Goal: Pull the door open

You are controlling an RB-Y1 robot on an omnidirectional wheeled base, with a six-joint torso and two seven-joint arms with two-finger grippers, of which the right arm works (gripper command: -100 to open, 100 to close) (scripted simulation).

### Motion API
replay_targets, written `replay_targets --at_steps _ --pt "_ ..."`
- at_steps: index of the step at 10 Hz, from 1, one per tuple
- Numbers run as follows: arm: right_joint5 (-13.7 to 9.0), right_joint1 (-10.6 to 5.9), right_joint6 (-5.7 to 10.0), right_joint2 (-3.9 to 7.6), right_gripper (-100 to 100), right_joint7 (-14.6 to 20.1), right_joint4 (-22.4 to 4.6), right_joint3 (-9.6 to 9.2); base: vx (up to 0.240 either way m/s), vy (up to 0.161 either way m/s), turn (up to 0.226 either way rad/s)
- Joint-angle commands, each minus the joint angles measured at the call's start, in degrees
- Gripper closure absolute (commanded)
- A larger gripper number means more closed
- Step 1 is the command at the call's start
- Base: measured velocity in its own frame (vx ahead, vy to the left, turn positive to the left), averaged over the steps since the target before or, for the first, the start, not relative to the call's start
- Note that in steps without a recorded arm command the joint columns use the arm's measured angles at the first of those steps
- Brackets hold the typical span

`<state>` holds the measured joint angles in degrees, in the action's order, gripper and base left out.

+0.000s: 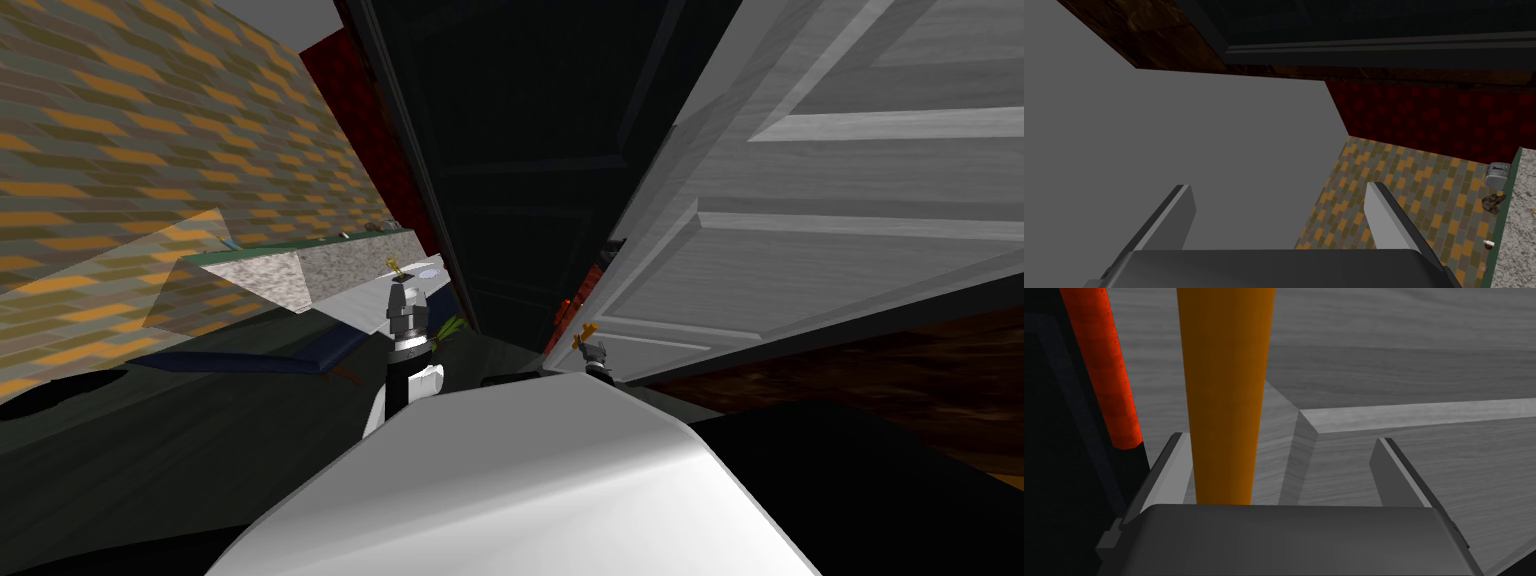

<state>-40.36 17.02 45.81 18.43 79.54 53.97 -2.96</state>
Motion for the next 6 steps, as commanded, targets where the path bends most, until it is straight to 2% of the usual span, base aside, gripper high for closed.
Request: replay_targets --at_steps 1,6 --pt "-0.64 0.49 0.17 1.61 100 0.43 -2.45 1.48 -0.004 0.007 -0.026" --pt "-0.64 0.49 0.17 1.61 100 0.43 -1.94 1.48 0.003 -0.002 -0.003"
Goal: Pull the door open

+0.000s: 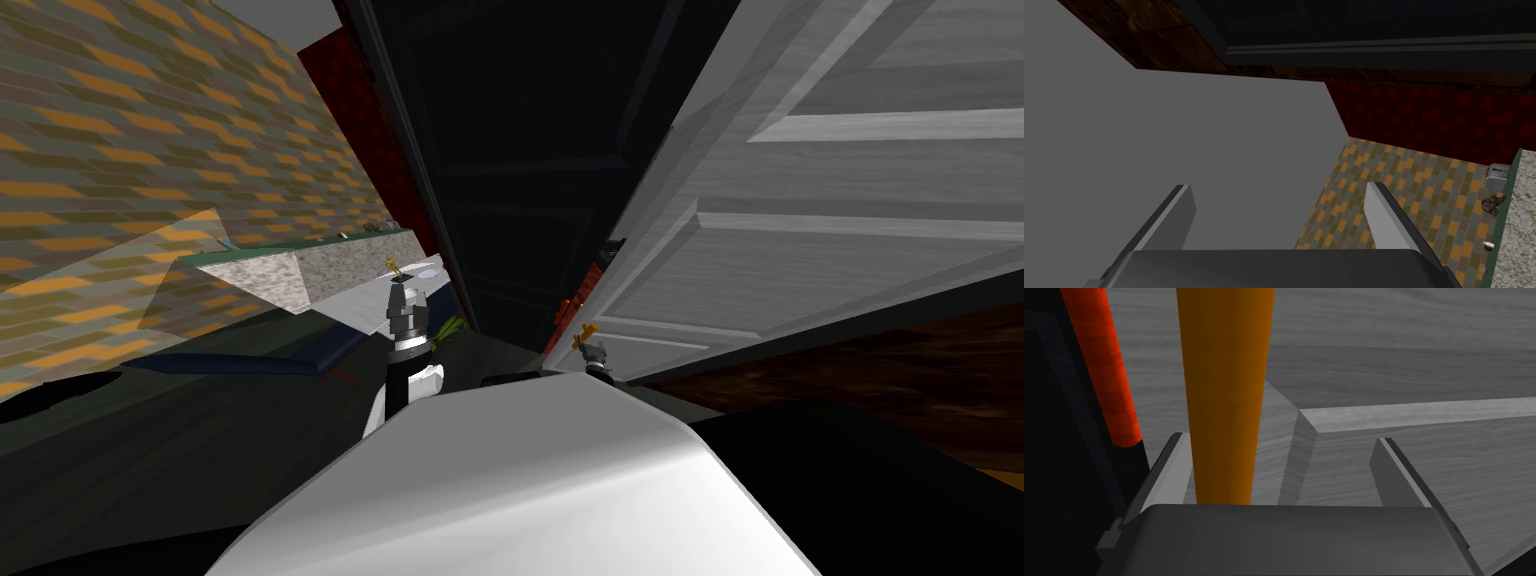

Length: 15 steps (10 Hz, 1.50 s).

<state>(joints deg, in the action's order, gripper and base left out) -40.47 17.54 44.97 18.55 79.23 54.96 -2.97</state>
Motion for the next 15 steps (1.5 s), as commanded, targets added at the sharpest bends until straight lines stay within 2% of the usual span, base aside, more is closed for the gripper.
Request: replay_targets --at_steps 1,2,6,11,12,13,15 --pt "0.79 0.32 0.95 0.60 100 1.04 0.28 -1.29 -0.140 -0.009 0.211" --pt "1.06 0.40 1.27 0.80 100 1.39 0.38 -1.73 -0.215 -0.028 0.209" --pt "3.47 1.09 4.10 2.55 100 4.53 1.34 -5.68 -0.206 -0.054 0.175" --pt "6.83 1.95 8.03 4.95 100 8.88 2.73 -11.19 -0.200 -0.067 0.187" --pt "7.09 2.02 8.35 5.14 100 9.23 2.84 -11.63 -0.234 -0.060 0.134" --pt "6.91 1.80 7.85 4.89 100 8.93 2.86 -11.41 -0.098 -0.014 0.041" --pt "7.74 2.56 9.36 6.00 100 10.43 2.46 -12.91 -0.184 0.006 0.128"
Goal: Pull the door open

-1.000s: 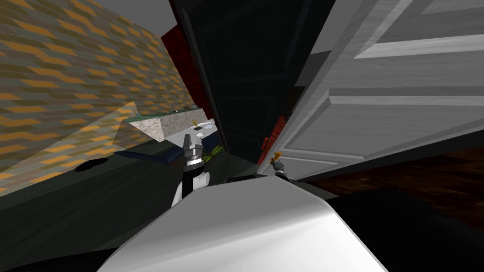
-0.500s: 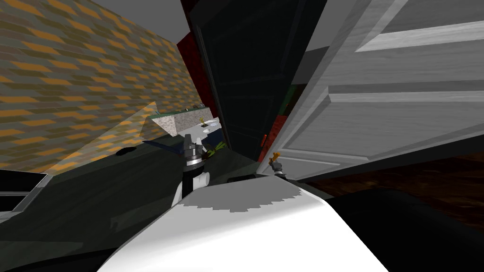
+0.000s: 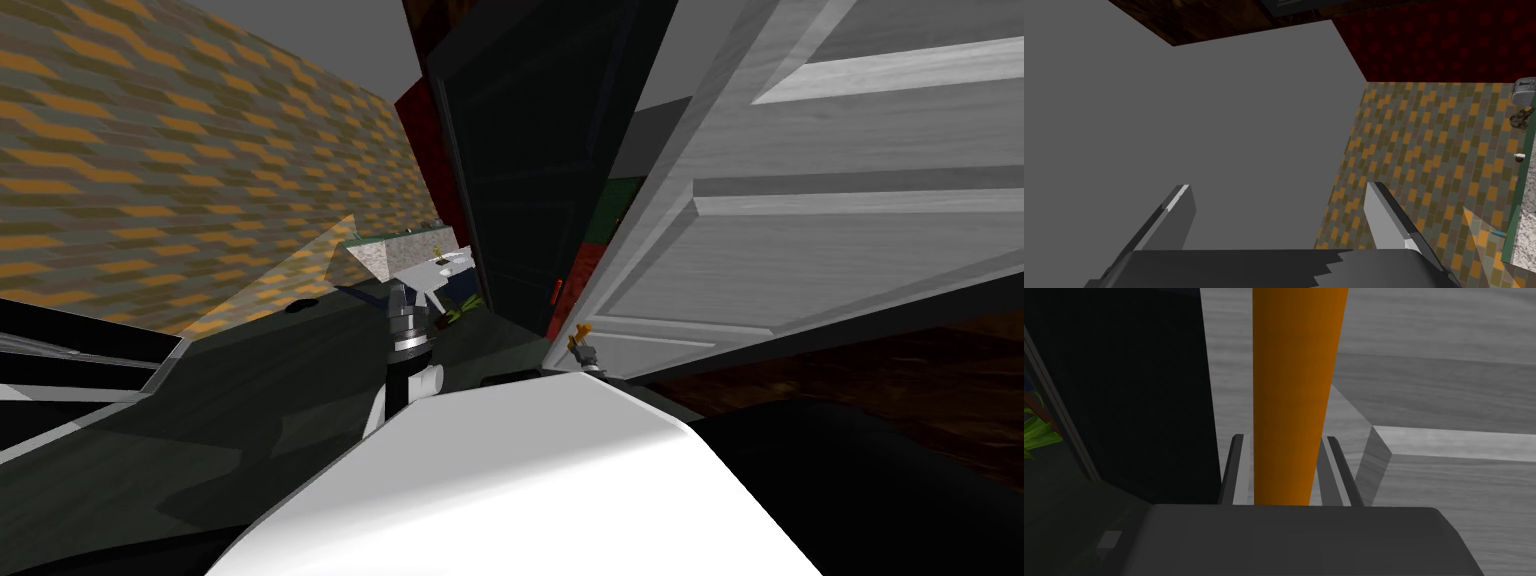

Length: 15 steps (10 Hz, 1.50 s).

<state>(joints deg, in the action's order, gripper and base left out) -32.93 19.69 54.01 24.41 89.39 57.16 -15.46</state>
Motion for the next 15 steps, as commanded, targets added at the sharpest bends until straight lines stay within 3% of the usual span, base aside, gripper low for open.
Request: replay_targets --at_steps 1,5,7,15 --pt "0.48 0.65 0.94 0.62 100 0.83 0.11 -0.87 -0.207 0.015 0.089" --pt "1.73 1.84 3.81 2.85 100 3.41 -0.55 -3.00 -0.236 -0.023 0.115" --pt "1.75 1.67 3.70 2.93 100 3.47 -0.88 -3.04 -0.173 -0.024 0.040" --pt "3.90 2.60 9.93 6.47 100 8.22 -4.26 -6.86 -0.224 -0.042 0.138"
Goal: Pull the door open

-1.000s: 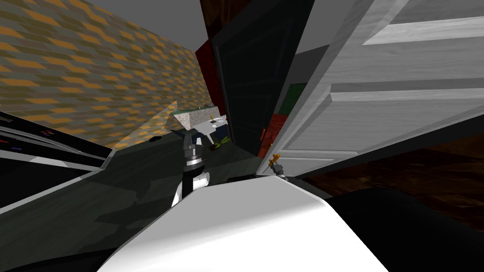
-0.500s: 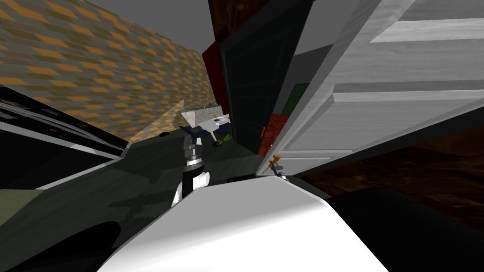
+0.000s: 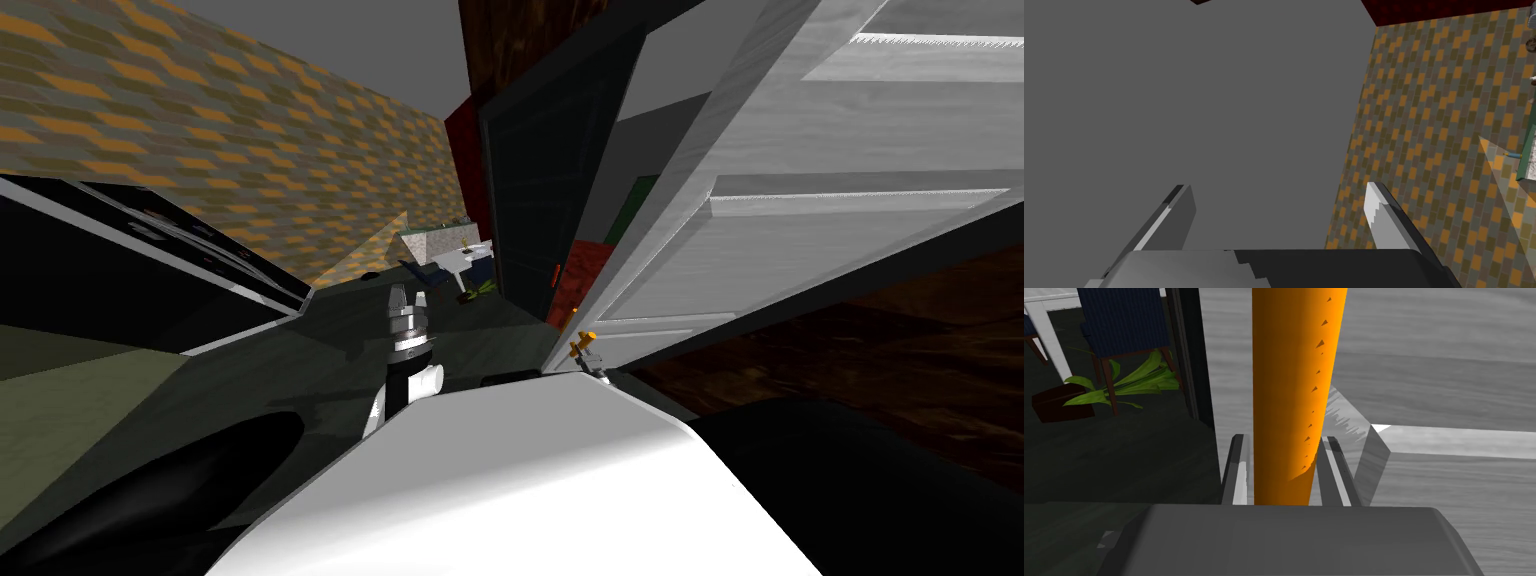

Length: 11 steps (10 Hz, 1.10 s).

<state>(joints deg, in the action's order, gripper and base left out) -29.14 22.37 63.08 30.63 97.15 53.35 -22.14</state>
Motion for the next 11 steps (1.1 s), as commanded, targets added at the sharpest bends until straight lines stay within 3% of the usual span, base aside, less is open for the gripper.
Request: replay_targets --at_steps 1,11 --pt "0.00 0.00 0.00 0.00 100 0.00 0.00 0.00 -0.111 -0.017 0.026" --pt "1.90 -1.51 4.75 2.25 100 4.03 -4.60 -2.47 -0.219 -0.044 0.134"
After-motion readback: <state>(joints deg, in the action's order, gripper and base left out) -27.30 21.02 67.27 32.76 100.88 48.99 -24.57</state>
